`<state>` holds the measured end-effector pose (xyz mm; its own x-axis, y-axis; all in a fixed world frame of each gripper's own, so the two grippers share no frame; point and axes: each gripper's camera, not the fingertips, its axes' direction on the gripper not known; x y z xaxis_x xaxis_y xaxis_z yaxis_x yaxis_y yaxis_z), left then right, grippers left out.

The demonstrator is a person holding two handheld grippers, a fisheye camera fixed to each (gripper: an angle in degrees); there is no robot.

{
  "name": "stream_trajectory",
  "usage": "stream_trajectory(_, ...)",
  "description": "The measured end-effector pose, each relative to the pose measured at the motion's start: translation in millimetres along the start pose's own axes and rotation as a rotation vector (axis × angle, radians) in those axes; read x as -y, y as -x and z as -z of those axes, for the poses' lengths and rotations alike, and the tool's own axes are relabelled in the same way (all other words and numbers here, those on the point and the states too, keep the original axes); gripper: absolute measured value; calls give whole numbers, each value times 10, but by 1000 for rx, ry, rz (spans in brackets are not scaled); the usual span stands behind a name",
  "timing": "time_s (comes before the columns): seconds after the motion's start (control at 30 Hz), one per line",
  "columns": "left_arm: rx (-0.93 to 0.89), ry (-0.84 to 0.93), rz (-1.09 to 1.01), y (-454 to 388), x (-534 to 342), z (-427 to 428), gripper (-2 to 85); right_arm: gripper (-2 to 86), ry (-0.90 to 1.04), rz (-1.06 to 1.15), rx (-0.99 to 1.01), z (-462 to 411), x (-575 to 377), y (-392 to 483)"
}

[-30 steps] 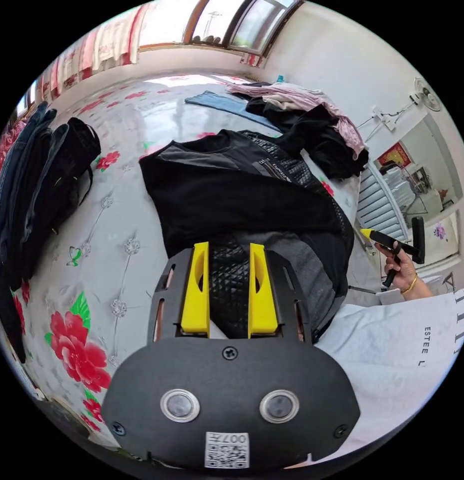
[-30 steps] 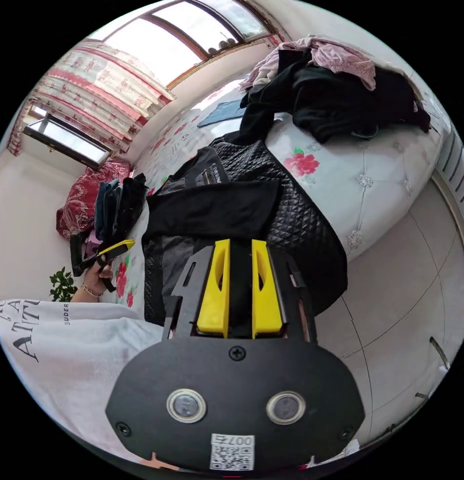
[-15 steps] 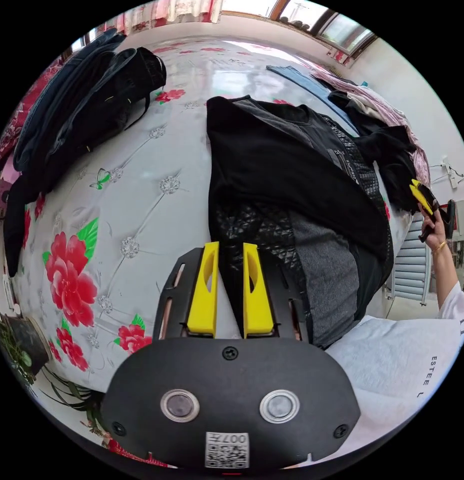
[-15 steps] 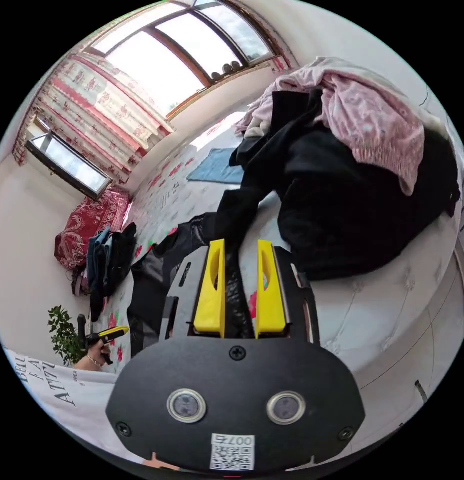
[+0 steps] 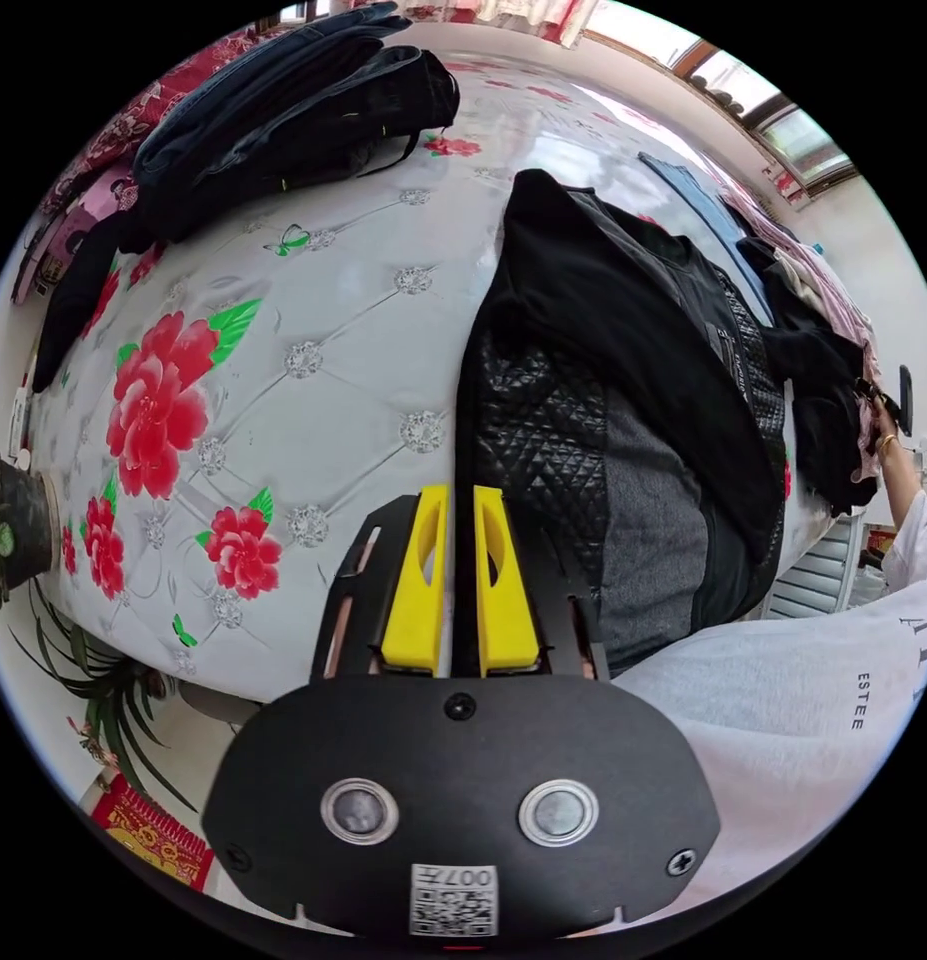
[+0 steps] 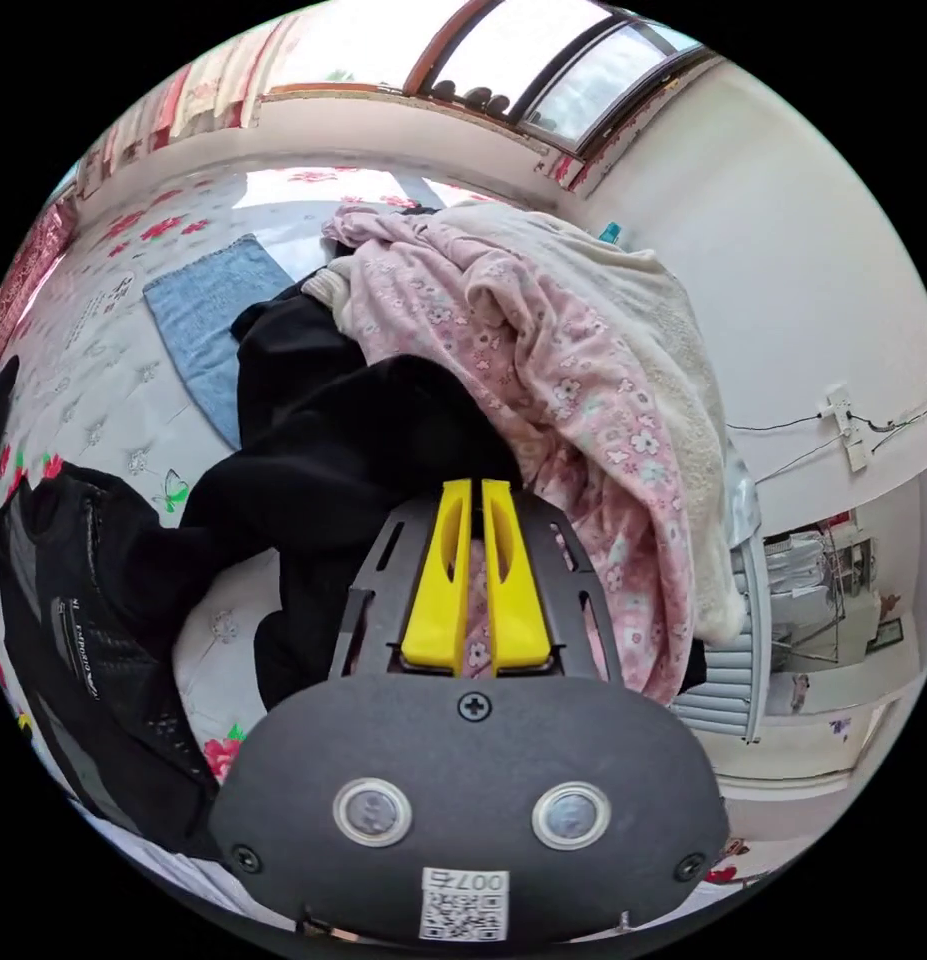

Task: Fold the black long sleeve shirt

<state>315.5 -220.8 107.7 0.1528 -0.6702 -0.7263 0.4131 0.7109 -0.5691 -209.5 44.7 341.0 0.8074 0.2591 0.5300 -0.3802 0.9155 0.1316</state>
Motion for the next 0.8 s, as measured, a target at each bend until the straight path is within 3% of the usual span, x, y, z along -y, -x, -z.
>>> stream_trajectory(0.1, -14, -9, -10, 23, 52, 17, 45, 1, -78, 9, 27, 218, -140, 40)
stream_trajectory(0.33, -72, -88, -111, 117, 285, 140, 35, -2, -606, -210, 426, 2021, -1397, -598)
stream_trajectory(0.43, -133, -120, -173, 164, 349, 162, 36, -2, -709, -442, 634, 2291, -2312, -947)
stream_trajectory(0.53, -203, -143, -220, 250, 355, 164, 40, -2, -692, -623, 741, 2247, -2961, -1018)
stream_trajectory(0.63, -266, -145, -294, 337, 351, 166, 47, -2, -681, -664, 852, 2392, -3138, -961)
stream_trajectory(0.8, -325, -189, -426, 467, 342, 301, 56, -3, -929, -699, 1119, 3032, -3443, -679)
